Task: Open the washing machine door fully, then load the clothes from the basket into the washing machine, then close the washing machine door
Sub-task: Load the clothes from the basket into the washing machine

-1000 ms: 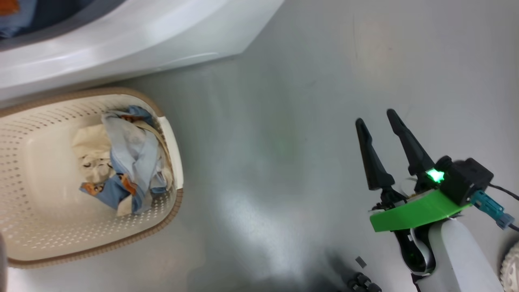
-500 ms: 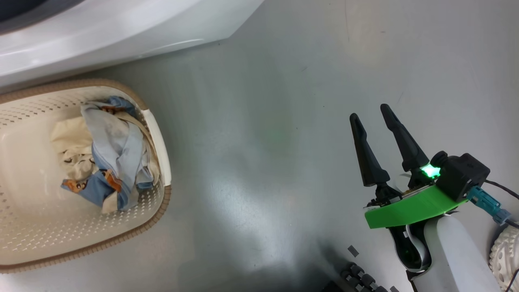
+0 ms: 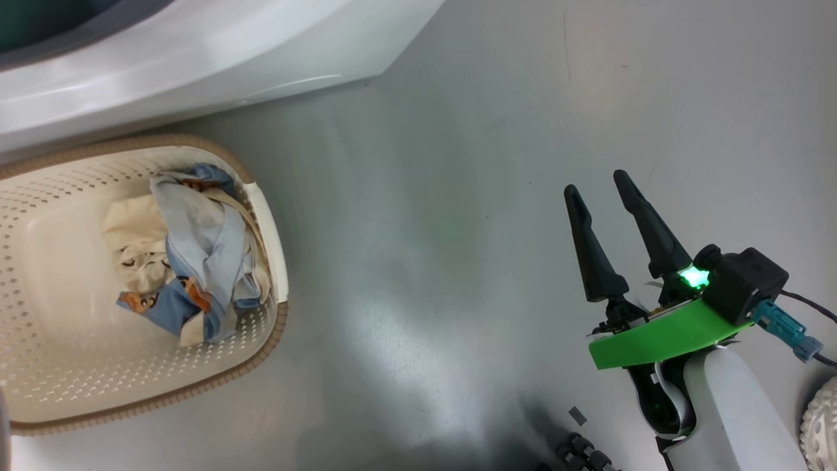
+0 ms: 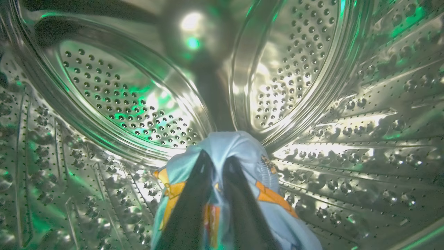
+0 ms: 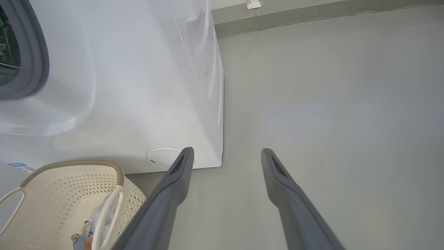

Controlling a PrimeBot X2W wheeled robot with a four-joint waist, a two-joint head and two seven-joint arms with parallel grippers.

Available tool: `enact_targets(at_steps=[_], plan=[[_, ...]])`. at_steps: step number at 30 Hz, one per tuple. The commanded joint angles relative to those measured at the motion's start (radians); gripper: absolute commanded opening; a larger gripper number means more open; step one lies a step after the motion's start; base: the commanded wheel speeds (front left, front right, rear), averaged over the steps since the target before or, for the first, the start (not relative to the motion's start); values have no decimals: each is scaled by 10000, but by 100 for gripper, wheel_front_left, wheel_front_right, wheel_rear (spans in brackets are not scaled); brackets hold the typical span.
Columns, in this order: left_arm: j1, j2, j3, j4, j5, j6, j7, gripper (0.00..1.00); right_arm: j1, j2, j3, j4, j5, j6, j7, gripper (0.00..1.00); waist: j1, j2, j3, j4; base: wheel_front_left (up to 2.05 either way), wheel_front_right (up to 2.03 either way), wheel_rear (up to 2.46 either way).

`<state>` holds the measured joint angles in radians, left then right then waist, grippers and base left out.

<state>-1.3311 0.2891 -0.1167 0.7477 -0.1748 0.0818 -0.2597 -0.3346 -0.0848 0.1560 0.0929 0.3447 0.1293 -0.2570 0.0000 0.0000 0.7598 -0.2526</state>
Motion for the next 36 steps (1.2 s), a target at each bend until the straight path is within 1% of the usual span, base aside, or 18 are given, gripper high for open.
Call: enact_targets(at_steps=[1, 8, 15, 28, 36], plan=[[-25, 358, 84, -54, -8, -52, -19, 100, 176, -48, 224, -166, -46, 14, -47, 100, 0, 0, -47, 32, 0, 0, 0], [-261, 88, -6, 1088, -136, -71, -17, 100, 195, -69, 191, -138, -61, 14, -47, 100, 0, 0, -258, 126, 0, 0, 0], [-340, -60, -45, 1562, -197, -86, -19, 100, 197, -106, 119, -124, -93, 14, -47, 100, 0, 0, -557, 289, 0, 0, 0], [901, -656, 53, 1126, -405, -129, -20, 100, 374, -242, 8, 36, -137, 14, -47, 100, 0, 0, -1617, 827, 0, 0, 0], [1773, -1020, 380, 552, -675, -133, -20, 100, 543, -298, -84, 24, -215, 14, -47, 100, 0, 0, -2122, 1133, 0, 0, 0]])
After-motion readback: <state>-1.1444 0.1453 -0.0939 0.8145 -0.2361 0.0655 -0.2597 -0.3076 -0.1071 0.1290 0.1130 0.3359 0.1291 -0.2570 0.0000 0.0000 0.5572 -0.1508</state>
